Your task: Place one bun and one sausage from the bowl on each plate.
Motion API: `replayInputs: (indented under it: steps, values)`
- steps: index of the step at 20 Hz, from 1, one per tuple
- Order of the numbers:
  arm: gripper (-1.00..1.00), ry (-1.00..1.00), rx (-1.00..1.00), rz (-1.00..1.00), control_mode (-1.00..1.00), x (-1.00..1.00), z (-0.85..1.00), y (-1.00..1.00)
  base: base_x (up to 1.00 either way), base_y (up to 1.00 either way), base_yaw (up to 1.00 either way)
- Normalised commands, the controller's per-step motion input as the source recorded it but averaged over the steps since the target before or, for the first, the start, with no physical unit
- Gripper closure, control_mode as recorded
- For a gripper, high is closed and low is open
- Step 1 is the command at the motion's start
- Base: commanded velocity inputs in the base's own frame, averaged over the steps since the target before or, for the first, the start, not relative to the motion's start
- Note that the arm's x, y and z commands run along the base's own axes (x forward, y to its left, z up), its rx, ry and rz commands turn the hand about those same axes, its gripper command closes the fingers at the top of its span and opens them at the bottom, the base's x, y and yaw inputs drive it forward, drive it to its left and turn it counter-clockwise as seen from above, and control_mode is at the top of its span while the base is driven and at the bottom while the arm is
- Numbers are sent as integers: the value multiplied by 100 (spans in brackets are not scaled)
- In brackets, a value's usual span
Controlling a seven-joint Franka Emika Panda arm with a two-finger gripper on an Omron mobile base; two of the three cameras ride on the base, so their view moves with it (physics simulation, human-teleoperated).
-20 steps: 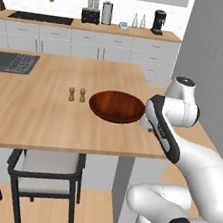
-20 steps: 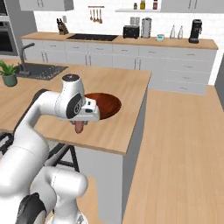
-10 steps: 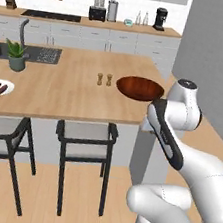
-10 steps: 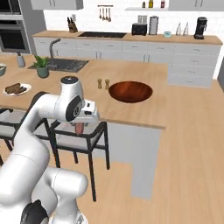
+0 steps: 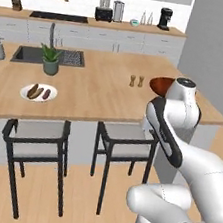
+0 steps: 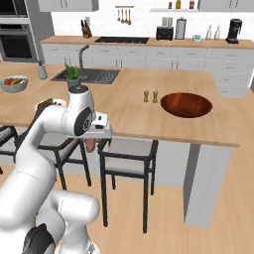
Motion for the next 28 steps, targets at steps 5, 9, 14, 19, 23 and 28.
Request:
replayInputs:
  steps: [5,9,14,19,23,28]
  values:
    - [100,0,0,0,100,0,0,0,-65,100,-4]
    - [100,0,0,0,100,0,0,0,-100,100,0]
    - [100,0,0,0,100,0,0,0,-45,100,-3]
    - [100,0,0,0,100,0,0,0,16,100,-9]
    - [100,0,0,0,100,0,0,0,41,100,-11]
    - [100,0,0,0,100,0,0,0,64,100,-8]
